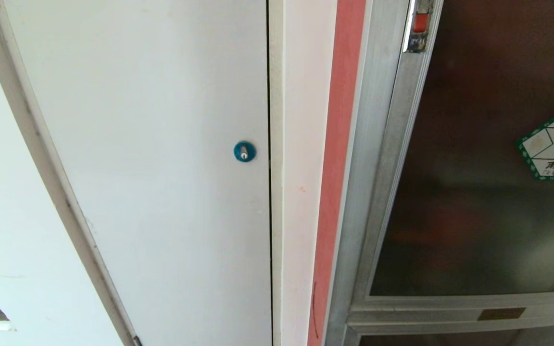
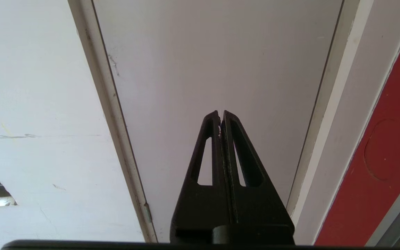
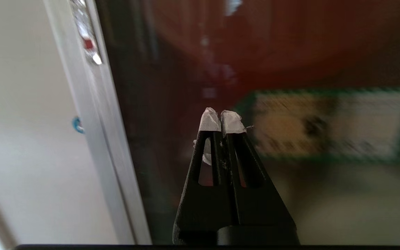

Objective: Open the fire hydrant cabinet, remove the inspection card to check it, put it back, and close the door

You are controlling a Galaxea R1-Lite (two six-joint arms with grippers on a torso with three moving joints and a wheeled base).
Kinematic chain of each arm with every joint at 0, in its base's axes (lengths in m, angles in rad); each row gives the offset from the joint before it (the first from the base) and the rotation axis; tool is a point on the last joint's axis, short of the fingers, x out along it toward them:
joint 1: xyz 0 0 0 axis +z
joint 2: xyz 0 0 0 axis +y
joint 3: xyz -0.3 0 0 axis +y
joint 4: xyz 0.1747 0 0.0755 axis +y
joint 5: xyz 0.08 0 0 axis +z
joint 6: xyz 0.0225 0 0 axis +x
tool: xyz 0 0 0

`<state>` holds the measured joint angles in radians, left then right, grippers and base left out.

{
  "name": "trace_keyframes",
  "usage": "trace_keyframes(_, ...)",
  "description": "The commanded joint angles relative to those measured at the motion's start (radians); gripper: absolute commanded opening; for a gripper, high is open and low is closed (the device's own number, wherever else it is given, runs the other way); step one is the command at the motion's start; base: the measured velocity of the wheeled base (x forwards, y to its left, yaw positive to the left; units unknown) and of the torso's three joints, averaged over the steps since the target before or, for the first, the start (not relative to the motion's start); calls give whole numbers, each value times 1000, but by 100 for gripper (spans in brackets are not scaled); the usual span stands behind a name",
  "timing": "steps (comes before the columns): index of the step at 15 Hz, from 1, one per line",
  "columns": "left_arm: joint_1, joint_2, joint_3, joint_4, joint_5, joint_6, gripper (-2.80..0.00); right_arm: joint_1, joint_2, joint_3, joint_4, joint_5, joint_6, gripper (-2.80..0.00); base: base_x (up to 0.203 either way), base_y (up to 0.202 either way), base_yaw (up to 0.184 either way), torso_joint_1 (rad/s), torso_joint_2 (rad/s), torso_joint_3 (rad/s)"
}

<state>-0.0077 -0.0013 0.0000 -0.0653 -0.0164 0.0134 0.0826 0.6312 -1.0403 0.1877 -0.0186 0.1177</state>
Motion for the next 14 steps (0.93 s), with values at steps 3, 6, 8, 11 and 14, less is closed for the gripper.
trace_keyframes(3,0,1,25,-1,0,0,-280,-35,-359,142,125,-28,-50,-280,0,0,0,0,0,0)
trace_keyframes(6,0,1,25,-1,0,0,-280,-62,-499,331,146,-13,-136,-280,0,0,0,0,0,0)
trace_keyframes(8,0,1,25,-1,0,0,-280,-68,-575,504,128,18,-174,-280,0,0,0,0,0,0)
trace_keyframes(11,0,1,25,-1,0,0,-280,-71,-618,796,-67,47,-195,-280,0,0,0,0,0,0)
trace_keyframes(14,0,0,25,-1,0,0,-280,-72,-629,992,-276,81,-204,-280,0,0,0,0,0,0)
